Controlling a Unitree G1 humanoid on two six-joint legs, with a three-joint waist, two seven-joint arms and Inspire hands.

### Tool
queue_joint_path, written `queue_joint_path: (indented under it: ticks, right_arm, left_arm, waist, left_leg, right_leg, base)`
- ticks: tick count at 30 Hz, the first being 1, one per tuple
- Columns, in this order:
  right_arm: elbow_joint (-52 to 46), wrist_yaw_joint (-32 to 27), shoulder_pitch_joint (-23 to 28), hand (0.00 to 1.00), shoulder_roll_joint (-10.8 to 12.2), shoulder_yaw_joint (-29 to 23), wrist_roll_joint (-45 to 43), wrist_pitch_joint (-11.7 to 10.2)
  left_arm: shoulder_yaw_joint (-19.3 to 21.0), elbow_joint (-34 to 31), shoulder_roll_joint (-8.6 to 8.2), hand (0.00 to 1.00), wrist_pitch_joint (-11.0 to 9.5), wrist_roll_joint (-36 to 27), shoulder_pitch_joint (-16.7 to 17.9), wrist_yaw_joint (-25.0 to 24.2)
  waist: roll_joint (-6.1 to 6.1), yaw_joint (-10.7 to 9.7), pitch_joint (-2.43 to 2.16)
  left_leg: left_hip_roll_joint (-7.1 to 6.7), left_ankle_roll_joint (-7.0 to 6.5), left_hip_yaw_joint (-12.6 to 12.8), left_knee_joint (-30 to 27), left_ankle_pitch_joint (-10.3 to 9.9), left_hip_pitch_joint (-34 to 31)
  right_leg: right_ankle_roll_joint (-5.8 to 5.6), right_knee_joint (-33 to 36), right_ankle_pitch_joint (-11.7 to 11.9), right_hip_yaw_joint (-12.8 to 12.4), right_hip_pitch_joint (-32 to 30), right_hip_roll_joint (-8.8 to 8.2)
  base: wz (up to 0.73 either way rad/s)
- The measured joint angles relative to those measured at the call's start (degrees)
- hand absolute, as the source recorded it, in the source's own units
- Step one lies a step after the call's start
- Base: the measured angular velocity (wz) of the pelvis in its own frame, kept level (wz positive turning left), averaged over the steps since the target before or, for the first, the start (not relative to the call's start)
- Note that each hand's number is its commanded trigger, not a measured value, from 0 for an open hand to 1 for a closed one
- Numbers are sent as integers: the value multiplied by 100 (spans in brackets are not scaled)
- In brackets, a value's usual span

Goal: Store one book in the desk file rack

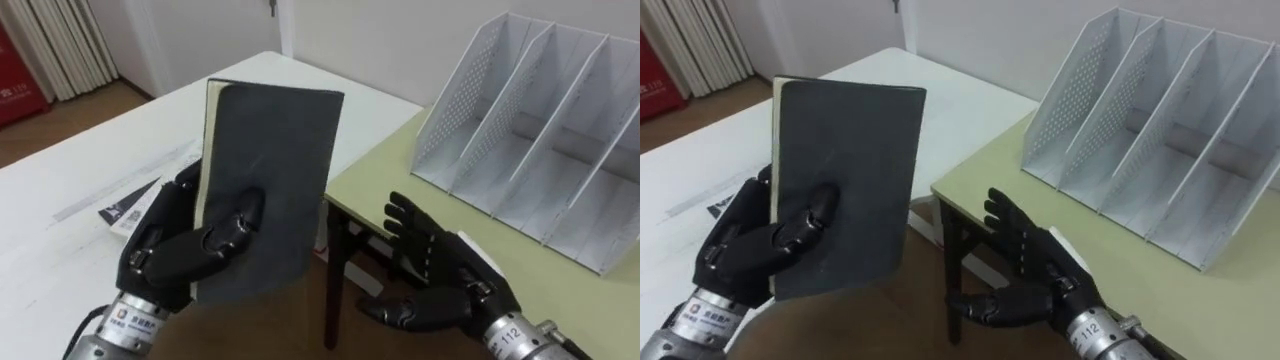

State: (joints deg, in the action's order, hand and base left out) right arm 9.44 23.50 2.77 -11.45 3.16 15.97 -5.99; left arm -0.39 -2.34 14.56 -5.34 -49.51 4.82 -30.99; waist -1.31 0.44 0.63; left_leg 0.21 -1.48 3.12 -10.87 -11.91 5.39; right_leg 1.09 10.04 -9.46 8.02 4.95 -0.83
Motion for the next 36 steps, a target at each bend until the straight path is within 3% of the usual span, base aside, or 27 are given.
queue_joint_path:
  ticks: [3, 8, 11, 15, 17, 26, 32, 33, 35, 36]
  right_arm:
    - [-162, 229, -17, 0, -18, -21, 228, 167]
    - [-242, 536, -98, 0, -257, -14, 1369, 327]
    - [-400, 748, -100, 0, -420, -13, 1695, 474]
    - [-403, 1142, -140, 0, -468, 9, 1881, 634]
    - [-417, 1461, -137, 0, -479, 81, 2200, 742]
    - [-443, 2522, -141, 0, -849, 505, 2700, 1069]
    - [-613, 2958, -142, 0, -920, 787, 2897, 1221]
    - [-613, 2997, -141, 17, -931, 819, 2897, 1239]
    - [-613, 3116, -141, 100, -968, 940, 2897, 1326]
    - [-613, 3145, -141, 100, -974, 952, 2897, 1350]
  left_arm:
    - [0, -1, 25, 100, 271, -8, -1, -532]
    - [3, -1, 199, 100, 494, -46, -8, -1020]
    - [6, -1, 252, 100, 649, -45, -9, -1207]
    - [-44, -9, 339, 100, 786, -53, -22, -1478]
    - [-235, -41, 628, 100, 809, -166, -31, -1615]
    - [-519, -39, 1158, 100, 1038, -513, -34, -1987]
    - [-661, -39, 1208, 100, 1182, -512, -55, -2156]
    - [-675, -39, 1208, 100, 1206, -511, -61, -2165]
    - [-677, -38, 1220, 100, 1253, -511, -62, -2173]
    - [-676, -38, 1223, 100, 1253, -511, -63, -2173]
  waist:
    - [0, -6, 0]
    - [8, 14, 1]
    - [15, -5, 1]
    - [32, -21, 0]
    - [52, -7, 4]
    - [130, 26, -6]
    - [118, 130, -14]
    - [116, 137, -15]
    - [110, 140, -12]
    - [107, 140, -12]
  left_leg:
    - [0, 0, 8, -3, 0, -9]
    - [-1, 0, 17, -3, 0, -17]
    - [-3, 0, 5, -28, 0, -39]
    - [0, 1, 18, -94, -1, -135]
    - [8, 2, 18, -123, 0, -188]
    - [38, 14, 54, -291, -27, -383]
    - [63, 27, 107, -356, -39, -472]
    - [65, 29, 107, -370, -41, -478]
    - [68, 30, 110, -373, -42, -499]
    - [68, 31, 110, -373, -43, -504]
  right_leg:
    - [0, 0, 0, -5, -4, -3]
    - [0, 2, 0, -19, -17, -6]
    - [0, 0, 0, -16, -21, -6]
    - [12, 108, -19, -23, -135, -13]
    - [27, 185, -34, -23, -211, -15]
    - [56, 428, -91, -52, -430, -13]
    - [82, 478, -92, -49, -539, -10]
    - [83, 479, -92, -48, -544, -10]
    - [84, 479, -91, -37, -561, -10]
    - [84, 479, -91, -35, -564, -10]
  base:
    - [0]
    - [0]
    - [1]
    - [0]
    - [0]
    - [-2]
    - [-5]
    - [0]
    - [0]
    - [0]
